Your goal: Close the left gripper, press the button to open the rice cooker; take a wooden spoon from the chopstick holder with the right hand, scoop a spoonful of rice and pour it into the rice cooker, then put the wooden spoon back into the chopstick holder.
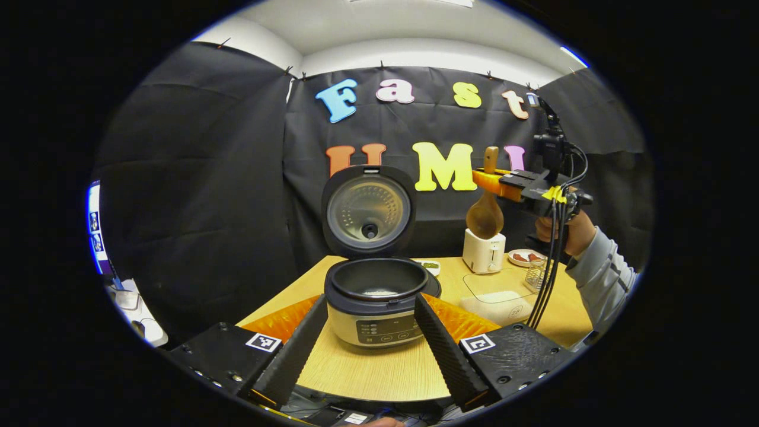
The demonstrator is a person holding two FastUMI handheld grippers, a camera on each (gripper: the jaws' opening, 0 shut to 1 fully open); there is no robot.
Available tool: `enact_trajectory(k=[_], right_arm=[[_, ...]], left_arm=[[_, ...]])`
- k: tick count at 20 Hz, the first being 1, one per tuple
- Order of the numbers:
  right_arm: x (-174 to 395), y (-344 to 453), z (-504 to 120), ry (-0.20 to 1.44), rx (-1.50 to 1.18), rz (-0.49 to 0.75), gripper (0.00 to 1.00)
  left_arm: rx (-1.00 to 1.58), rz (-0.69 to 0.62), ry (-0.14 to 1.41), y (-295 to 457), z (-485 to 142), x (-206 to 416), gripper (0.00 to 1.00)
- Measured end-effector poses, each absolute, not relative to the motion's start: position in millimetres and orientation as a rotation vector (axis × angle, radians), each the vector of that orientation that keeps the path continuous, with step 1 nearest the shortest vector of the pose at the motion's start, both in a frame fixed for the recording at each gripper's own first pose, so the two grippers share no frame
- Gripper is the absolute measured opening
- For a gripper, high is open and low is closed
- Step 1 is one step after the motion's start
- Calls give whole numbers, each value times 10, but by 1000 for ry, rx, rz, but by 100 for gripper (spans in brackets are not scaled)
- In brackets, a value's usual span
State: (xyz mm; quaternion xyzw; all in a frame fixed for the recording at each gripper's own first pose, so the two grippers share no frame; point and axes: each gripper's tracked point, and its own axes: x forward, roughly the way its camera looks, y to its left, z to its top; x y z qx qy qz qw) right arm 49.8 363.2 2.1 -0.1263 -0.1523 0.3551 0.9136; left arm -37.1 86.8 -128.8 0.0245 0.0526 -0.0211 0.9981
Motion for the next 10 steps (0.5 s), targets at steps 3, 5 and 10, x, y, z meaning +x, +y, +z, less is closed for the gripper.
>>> enact_trajectory(k=[3,5,10], right_arm=[[676,3128,115,-277,-212,644,11],[789,2756,162,-257,-188,567,11],[1127,1974,137,-171,-155,379,12]], left_arm=[[44,-68,107,642,-1245,-325,94],[41,-80,96,509,-1188,-303,94],[53,-59,58,312,-976,-255,94]])
